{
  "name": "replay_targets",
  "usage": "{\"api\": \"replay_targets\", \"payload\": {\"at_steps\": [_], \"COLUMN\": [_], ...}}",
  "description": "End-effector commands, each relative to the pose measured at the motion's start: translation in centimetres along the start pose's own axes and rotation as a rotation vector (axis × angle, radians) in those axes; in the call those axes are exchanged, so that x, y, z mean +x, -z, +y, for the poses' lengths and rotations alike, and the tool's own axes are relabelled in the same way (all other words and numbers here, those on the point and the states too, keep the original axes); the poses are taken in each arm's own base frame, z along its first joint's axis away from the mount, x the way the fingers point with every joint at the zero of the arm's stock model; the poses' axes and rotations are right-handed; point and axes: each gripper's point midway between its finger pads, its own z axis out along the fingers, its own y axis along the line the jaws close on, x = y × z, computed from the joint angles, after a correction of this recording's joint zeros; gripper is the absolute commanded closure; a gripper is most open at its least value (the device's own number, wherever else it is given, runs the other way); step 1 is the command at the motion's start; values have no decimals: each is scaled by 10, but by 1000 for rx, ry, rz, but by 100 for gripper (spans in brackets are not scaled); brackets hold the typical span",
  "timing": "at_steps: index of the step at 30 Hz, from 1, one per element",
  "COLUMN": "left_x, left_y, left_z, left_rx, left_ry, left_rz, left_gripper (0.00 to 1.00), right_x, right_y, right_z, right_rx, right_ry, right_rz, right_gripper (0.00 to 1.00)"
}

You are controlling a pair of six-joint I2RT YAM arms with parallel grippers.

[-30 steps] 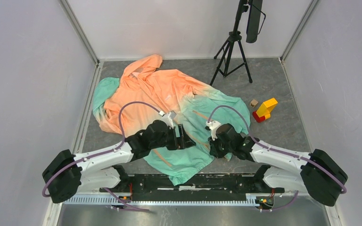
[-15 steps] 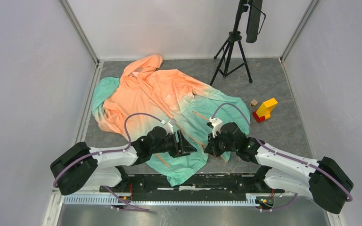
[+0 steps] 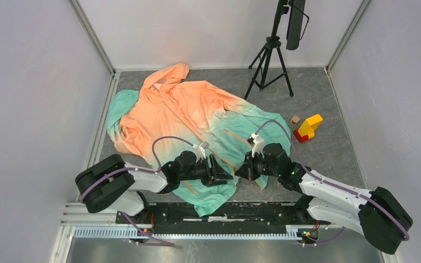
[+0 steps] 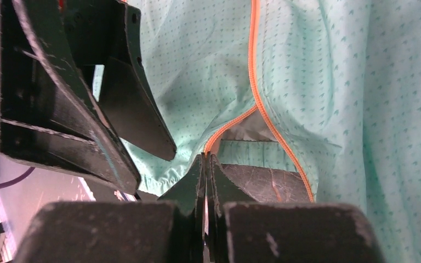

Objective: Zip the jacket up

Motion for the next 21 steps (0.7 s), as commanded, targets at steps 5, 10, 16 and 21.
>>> {"api": "replay_targets", "payload": {"at_steps": [5, 10, 16, 21], "left_x": [7, 6, 6, 8], "left_y": [-15, -22, -27, -26], "left_z": [-17, -16, -15, -11], "left_rx": [85, 84, 95, 76], "left_ry": [-25, -28, -31, -46], "left_rz": [35, 36, 38, 43], "left_gripper": [43, 45, 63, 83], "right_x": [-17, -15, -11, -13], "right_y": [0, 0, 1, 3], "right_z": [17, 19, 17, 12], "right_rx": [-79, -91, -85, -54], "right_ry": [-30, -39, -32, 6], "right_rz": [-70, -56, -50, -46], "right_gripper": [100, 100, 100, 100]}}
